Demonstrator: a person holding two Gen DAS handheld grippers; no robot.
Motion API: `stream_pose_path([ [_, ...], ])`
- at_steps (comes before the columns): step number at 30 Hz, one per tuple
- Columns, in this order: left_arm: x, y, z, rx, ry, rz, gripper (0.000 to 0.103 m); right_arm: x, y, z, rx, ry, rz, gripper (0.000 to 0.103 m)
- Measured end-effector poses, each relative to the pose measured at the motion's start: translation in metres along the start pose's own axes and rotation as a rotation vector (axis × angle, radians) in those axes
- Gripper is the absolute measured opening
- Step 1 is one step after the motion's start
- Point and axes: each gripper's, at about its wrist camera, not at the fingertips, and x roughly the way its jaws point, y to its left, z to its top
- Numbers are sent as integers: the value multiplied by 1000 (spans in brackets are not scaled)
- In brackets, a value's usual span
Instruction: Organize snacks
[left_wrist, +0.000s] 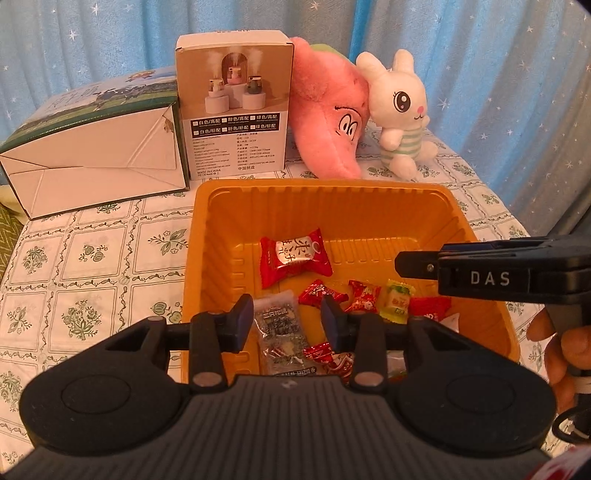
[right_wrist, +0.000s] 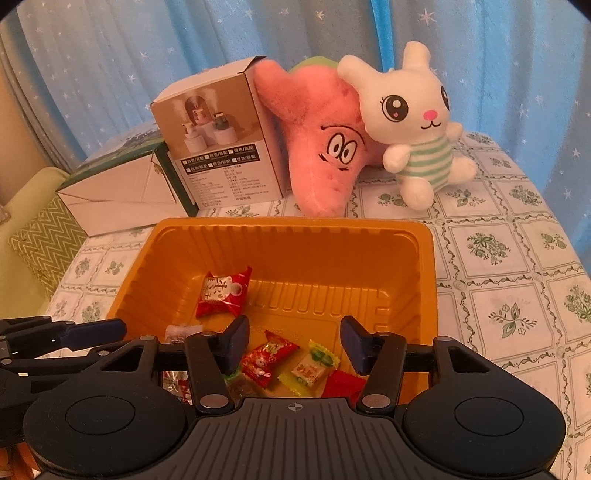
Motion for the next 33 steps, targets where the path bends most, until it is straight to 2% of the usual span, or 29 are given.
stream_pose_path([
  [7, -4, -1, 0, 8, -11, 8, 41, -1, -1, -3, -7, 15, -9, 55],
  [18, -16, -1, -3, 12, -31, 47, 60, -13, 1, -2, -24, 11, -18, 56],
  [26, -32, -1, -8, -20, -35, 44, 65, -37, -4, -9, -20, -10, -46, 70],
  [33, -58, -5, -18, -54, -42, 55, 66, -66, -1, -18, -10, -12, -44, 71],
])
